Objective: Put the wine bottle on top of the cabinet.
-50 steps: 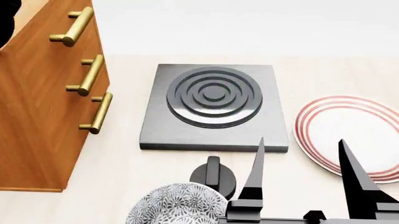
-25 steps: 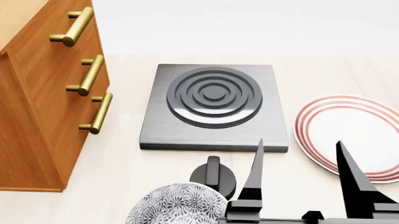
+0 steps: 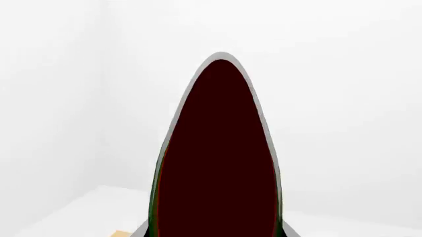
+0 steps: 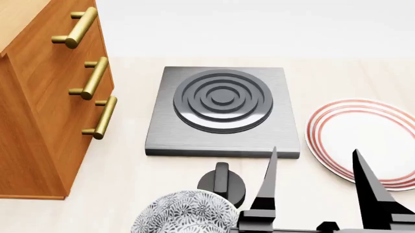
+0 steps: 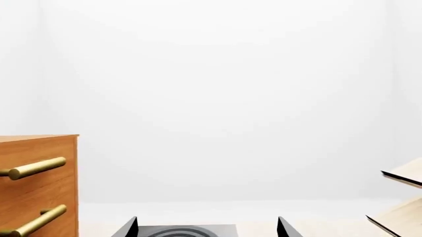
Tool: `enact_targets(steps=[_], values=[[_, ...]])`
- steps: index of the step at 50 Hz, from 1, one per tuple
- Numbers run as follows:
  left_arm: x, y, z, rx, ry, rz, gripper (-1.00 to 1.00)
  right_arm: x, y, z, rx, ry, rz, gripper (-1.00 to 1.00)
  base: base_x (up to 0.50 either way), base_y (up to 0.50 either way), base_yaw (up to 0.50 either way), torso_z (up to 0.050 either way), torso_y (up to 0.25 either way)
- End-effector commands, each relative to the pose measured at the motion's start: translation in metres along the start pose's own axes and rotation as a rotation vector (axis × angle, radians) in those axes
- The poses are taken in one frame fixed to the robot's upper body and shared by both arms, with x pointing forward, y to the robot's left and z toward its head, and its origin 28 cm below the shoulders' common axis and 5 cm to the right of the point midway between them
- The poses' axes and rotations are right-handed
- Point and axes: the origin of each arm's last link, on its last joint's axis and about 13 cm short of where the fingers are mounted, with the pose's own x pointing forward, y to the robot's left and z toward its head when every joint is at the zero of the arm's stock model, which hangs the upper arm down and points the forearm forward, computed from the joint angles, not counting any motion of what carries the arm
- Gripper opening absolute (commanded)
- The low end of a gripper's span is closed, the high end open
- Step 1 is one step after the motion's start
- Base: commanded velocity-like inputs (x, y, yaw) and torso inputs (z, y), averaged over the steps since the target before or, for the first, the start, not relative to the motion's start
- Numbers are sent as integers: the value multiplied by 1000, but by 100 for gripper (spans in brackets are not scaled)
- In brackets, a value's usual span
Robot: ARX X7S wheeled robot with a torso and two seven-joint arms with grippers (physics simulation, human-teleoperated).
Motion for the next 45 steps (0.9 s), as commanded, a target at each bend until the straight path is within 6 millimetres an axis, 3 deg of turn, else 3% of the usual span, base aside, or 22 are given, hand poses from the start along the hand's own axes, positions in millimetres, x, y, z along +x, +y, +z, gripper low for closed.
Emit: enact_targets(steps=[1,29,45], values=[[-3,12,-20,-89,63,76,-100,-1,-1,0,-3,1,-6,100,0,0,0,0,0],[-13,20,-92,-42,259,109,-100,0,0,-1,-4,6,-1,100,0,0,0,0,1],[-17,23,-121,-14,318,139,-100,0,0,-2,-3,8,-1,100,0,0,0,1,1]])
